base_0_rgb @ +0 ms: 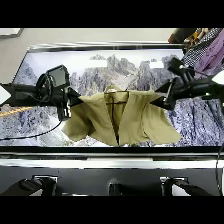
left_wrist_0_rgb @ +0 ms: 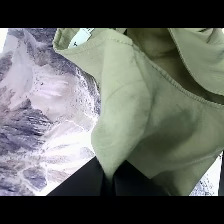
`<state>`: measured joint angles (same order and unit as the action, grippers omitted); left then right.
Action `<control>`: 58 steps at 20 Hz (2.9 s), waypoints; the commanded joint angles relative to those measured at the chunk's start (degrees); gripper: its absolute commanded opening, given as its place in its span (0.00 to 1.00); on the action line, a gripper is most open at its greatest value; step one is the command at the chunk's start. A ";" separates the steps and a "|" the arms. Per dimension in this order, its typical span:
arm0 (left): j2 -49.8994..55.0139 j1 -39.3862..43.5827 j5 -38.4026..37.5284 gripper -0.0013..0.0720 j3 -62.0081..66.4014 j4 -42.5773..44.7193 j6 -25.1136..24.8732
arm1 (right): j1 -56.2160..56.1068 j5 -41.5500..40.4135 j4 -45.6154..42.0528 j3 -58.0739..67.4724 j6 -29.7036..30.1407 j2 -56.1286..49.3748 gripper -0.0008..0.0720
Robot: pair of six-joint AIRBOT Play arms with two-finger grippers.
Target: Fold the clothes and pants, and hang the long-sleeved shirts on hangers.
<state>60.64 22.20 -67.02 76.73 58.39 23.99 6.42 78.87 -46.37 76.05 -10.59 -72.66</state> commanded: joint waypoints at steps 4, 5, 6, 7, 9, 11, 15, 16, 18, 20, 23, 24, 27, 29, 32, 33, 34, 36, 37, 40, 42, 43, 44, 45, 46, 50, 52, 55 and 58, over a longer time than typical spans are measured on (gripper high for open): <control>-0.04 0.04 0.00 0.04 0.02 0.00 0.02 | -3.39 -1.49 -2.58 0.00 0.55 -1.57 0.43; -0.04 0.04 0.00 0.04 0.02 0.00 0.02 | -3.39 -0.33 -3.48 0.00 0.55 -1.25 0.11; -0.04 0.04 0.00 0.04 0.02 0.00 0.02 | -3.39 0.42 -4.35 0.00 0.28 -0.83 0.05; -0.04 0.04 0.00 0.04 0.02 0.00 0.02 | -3.39 1.11 -5.25 0.00 0.31 -0.26 0.05; -0.04 0.04 0.02 0.05 0.02 0.00 0.04 | -3.39 2.56 -5.79 0.00 0.28 1.38 0.05; -0.04 0.04 0.28 0.25 0.02 0.02 0.04 | -3.39 3.26 -7.17 0.00 -0.52 3.74 0.05; -0.04 -0.17 2.21 0.49 0.02 0.07 4.48 | -3.39 5.84 -10.73 0.00 -3.10 8.74 0.04; -0.07 -0.48 2.16 0.49 0.02 0.09 5.27 | -3.39 6.34 -11.39 0.00 -4.20 9.97 0.04; -0.09 -1.49 2.16 0.78 0.02 0.13 8.81 | -3.39 6.80 -13.03 0.00 -6.36 12.52 0.04; -0.11 -3.13 3.13 0.95 0.02 0.15 15.72 | -3.39 6.75 -14.36 0.00 -7.91 15.34 0.04; -0.48 -7.30 7.41 0.95 0.04 0.15 33.68 | -3.39 6.29 -16.79 0.00 -12.37 19.91 0.04; -0.66 -8.87 8.24 0.95 0.04 0.13 39.41 | -3.39 5.68 -17.97 0.00 -15.41 21.59 0.04; -1.44 -12.55 8.11 0.95 0.02 0.11 47.23 | -3.39 1.55 -22.43 0.00 -25.94 27.85 0.04; -1.97 -12.87 8.13 0.95 0.02 0.07 47.19 | -3.39 -1.09 -24.55 0.00 -29.62 31.69 0.04; -2.23 -12.68 8.13 0.95 0.02 0.04 47.21 | -3.39 -8.00 -30.69 0.00 -38.12 36.83 0.04; -2.23 -12.68 8.11 0.95 0.02 0.04 47.21 | -3.39 -10.93 -34.27 0.00 -41.90 38.38 0.04; -2.25 -12.68 8.11 0.95 0.02 0.04 47.21 | -3.39 -13.60 -38.34 0.00 -45.35 40.02 0.04; -2.25 -12.68 8.11 0.95 0.02 0.04 47.21 | -3.39 -16.17 -44.83 0.00 -47.30 42.64 0.04; -2.25 -12.68 8.11 0.95 0.02 0.04 47.21 | -3.39 -16.44 -47.63 0.00 -47.32 43.71 0.04; -2.25 -12.68 8.11 0.95 0.02 0.04 47.21 | -3.39 -16.41 -54.60 0.00 -57.07 46.27 0.05; -2.23 -12.68 8.13 0.95 0.02 0.04 47.23 | -3.39 -15.96 -58.90 0.00 -61.96 47.28 0.04; -2.23 -12.68 8.13 0.95 0.02 0.04 47.23 | -3.39 -15.67 -62.55 0.00 -64.65 47.45 0.04; -2.23 -12.68 8.13 0.95 0.02 0.04 47.21 | -3.39 -15.61 -68.41 0.00 -72.46 47.47 0.04; -2.19 -12.68 8.13 0.95 0.02 0.04 47.21 | -3.39 -15.61 -74.86 0.00 -80.08 47.36 0.04; -2.19 -12.68 8.13 0.95 0.02 0.04 47.21 | -3.39 -15.58 -81.13 0.00 -85.79 47.30 0.04; -2.16 -12.68 8.13 0.95 0.00 0.04 47.23 | -3.39 -7.80 -95.97 3.13 -97.85 43.39 0.04; -2.14 -12.68 8.13 0.95 0.00 0.04 47.23 | -3.39 -3.37 -102.44 5.57 -100.56 39.32 0.04; -2.14 -12.68 8.13 0.95 -0.02 0.04 47.23 | -3.39 -3.52 -109.31 10.38 -106.88 33.14 0.04; -2.14 -12.68 8.13 0.95 -0.02 0.04 47.23 | -3.39 -3.28 -111.43 17.88 -108.67 25.59 0.04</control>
<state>58.46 9.58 -58.89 76.73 58.43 71.35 3.07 74.06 -152.24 88.20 -114.74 -40.95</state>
